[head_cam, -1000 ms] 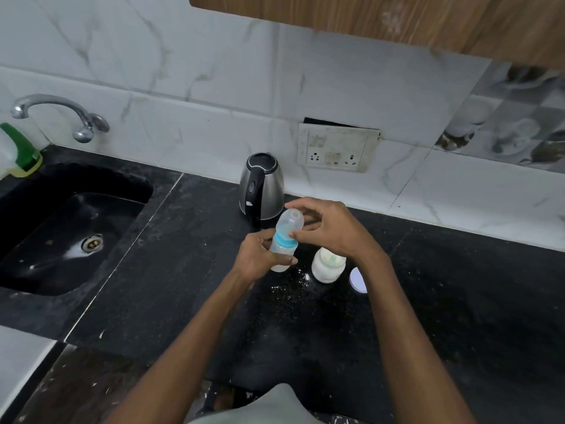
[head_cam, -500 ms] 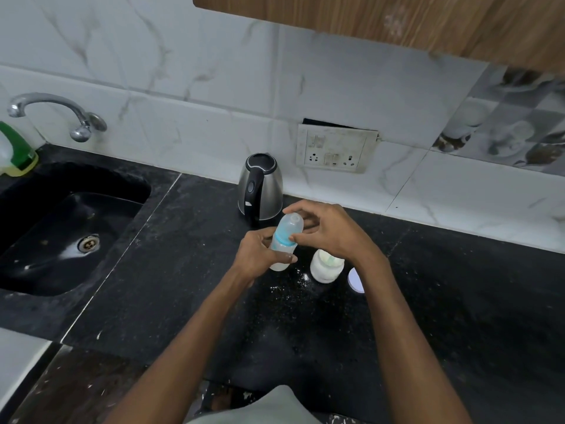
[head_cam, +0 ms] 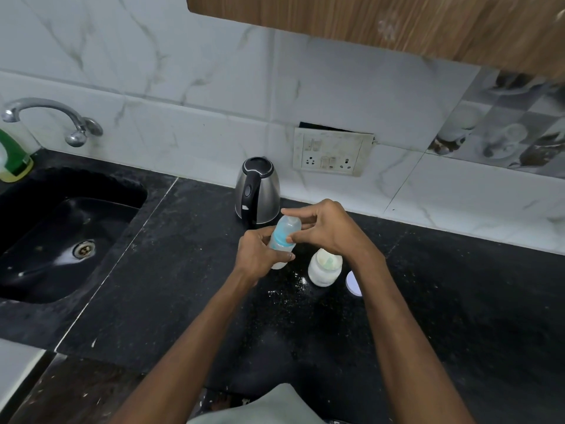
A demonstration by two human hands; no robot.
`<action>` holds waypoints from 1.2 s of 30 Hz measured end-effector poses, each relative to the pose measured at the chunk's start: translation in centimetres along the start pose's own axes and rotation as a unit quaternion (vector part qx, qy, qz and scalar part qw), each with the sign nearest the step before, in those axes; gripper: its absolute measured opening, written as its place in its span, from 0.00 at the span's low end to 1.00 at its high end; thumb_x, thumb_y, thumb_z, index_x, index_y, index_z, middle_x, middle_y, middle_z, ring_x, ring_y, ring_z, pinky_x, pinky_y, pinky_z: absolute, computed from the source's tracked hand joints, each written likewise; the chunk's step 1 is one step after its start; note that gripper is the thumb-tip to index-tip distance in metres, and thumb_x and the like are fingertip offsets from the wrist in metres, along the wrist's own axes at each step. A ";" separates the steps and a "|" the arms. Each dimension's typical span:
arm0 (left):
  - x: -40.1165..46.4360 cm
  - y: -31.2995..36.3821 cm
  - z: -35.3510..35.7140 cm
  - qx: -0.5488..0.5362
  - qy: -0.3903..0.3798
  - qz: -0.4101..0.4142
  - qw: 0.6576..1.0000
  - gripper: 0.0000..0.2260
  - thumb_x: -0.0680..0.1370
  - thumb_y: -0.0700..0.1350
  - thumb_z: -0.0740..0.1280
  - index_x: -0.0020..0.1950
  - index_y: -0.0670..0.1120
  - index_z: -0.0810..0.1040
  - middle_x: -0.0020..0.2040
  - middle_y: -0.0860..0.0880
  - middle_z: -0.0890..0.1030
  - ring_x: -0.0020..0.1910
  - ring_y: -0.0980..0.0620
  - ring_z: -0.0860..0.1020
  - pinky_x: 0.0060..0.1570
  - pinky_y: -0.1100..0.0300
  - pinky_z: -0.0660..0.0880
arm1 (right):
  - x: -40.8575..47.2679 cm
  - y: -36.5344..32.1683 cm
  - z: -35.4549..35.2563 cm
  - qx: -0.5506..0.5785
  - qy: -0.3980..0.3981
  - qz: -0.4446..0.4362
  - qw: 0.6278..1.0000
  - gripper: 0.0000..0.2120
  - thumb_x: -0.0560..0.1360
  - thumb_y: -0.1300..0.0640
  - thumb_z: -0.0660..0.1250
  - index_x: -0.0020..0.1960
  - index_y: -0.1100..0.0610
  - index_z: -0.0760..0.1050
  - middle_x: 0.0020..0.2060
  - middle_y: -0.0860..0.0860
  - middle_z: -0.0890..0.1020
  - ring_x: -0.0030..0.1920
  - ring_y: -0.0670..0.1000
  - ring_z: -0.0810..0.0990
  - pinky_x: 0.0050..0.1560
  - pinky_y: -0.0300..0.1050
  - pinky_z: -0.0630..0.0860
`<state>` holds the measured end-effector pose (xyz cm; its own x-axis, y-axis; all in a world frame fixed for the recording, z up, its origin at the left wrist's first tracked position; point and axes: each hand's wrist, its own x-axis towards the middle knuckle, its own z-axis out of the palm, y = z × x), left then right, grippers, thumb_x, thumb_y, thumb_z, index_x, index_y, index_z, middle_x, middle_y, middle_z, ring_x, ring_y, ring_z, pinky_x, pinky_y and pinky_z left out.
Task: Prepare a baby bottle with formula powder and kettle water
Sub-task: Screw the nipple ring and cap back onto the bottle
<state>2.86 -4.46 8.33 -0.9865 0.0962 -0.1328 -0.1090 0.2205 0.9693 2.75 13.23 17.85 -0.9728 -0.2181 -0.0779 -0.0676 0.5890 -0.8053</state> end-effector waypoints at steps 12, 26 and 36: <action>0.1 -0.5 0.3 0.012 -0.018 0.005 1.000 0.26 0.63 0.41 0.85 0.59 0.49 0.86 0.45 0.51 0.88 0.47 0.50 0.86 0.47 0.57 0.82 | -0.3 1.2 0.1 0.039 -0.010 0.005 0.999 0.29 0.67 0.66 0.82 0.67 0.55 0.82 0.55 0.50 0.88 0.51 0.39 0.86 0.56 0.33 0.80; 0.8 1.8 -0.7 -0.103 -0.065 -0.014 0.992 0.23 0.67 0.37 0.83 0.60 0.42 0.83 0.51 0.45 0.88 0.50 0.49 0.86 0.46 0.56 0.83 | -0.8 2.2 0.6 0.076 0.019 -0.006 0.997 0.35 0.80 0.55 0.72 0.83 0.49 0.60 0.66 0.47 0.82 0.60 0.39 0.83 0.65 0.43 0.79; 1.0 2.8 -0.9 -0.114 -0.080 0.021 0.990 0.21 0.69 0.31 0.79 0.61 0.39 0.82 0.53 0.43 0.88 0.54 0.42 0.86 0.56 0.46 0.83 | -1.1 2.2 2.3 0.090 0.033 -0.008 0.995 0.36 0.76 0.46 0.76 0.80 0.43 0.63 0.64 0.45 0.82 0.60 0.44 0.84 0.64 0.52 0.81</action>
<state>1.42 -4.59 11.04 -0.9605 0.2577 -0.1048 -0.1109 -0.0093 0.9938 4.16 12.91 14.81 -0.9849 -0.1708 -0.0292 -0.0490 0.4359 -0.8987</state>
